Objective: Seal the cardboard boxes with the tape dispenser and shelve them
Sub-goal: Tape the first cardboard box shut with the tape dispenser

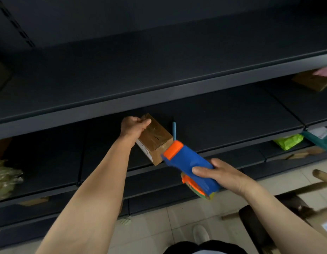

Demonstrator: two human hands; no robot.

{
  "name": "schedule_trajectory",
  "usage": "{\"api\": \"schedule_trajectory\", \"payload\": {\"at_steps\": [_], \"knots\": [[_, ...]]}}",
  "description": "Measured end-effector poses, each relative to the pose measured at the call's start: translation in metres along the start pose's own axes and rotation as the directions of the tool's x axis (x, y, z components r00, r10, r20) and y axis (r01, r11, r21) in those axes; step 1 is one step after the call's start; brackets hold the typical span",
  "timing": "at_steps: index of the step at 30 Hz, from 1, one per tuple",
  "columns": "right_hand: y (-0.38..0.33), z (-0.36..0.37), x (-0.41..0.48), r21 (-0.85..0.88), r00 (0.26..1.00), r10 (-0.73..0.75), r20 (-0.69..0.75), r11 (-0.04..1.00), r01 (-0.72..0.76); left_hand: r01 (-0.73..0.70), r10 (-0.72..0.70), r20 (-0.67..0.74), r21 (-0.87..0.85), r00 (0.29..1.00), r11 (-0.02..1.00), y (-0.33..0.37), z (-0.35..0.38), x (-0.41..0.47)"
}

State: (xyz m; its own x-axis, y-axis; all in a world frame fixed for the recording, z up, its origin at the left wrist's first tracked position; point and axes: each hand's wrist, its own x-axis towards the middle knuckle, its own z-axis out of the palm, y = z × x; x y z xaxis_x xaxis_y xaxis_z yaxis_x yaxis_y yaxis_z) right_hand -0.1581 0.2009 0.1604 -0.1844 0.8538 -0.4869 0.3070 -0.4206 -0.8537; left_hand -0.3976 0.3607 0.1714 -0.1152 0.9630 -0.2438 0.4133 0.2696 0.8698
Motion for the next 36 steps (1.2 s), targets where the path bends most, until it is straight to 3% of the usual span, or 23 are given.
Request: {"api": "schedule_trajectory", "payload": {"at_steps": [3,11,24,31,36], "knots": [[-0.001,0.005,-0.001,-0.061,0.997,0.006,0.072,0.998,-0.002,-0.034,0.033,0.02,0.027,0.999,0.999,-0.004,-0.002,0.002],[-0.002,0.001,-0.002,-0.098,0.996,0.075,-0.054,0.992,-0.08,-0.025,0.026,-0.041,0.023,0.999,0.999,-0.012,0.011,0.001],[0.009,0.021,0.012,0.003,0.985,0.143,-0.096,0.99,-0.144,-0.166,0.19,-0.082,0.241,0.978,0.956,-0.024,0.022,-0.003],[0.008,0.029,0.02,-0.017,0.986,0.137,-0.091,0.99,-0.139,-0.233,0.283,-0.172,0.262,0.943,0.936,-0.035,0.028,-0.007],[0.008,0.035,0.024,0.0,0.978,0.157,-0.139,0.987,-0.159,-0.115,0.166,-0.209,0.235,0.964,0.965,-0.025,0.024,0.001]]}}
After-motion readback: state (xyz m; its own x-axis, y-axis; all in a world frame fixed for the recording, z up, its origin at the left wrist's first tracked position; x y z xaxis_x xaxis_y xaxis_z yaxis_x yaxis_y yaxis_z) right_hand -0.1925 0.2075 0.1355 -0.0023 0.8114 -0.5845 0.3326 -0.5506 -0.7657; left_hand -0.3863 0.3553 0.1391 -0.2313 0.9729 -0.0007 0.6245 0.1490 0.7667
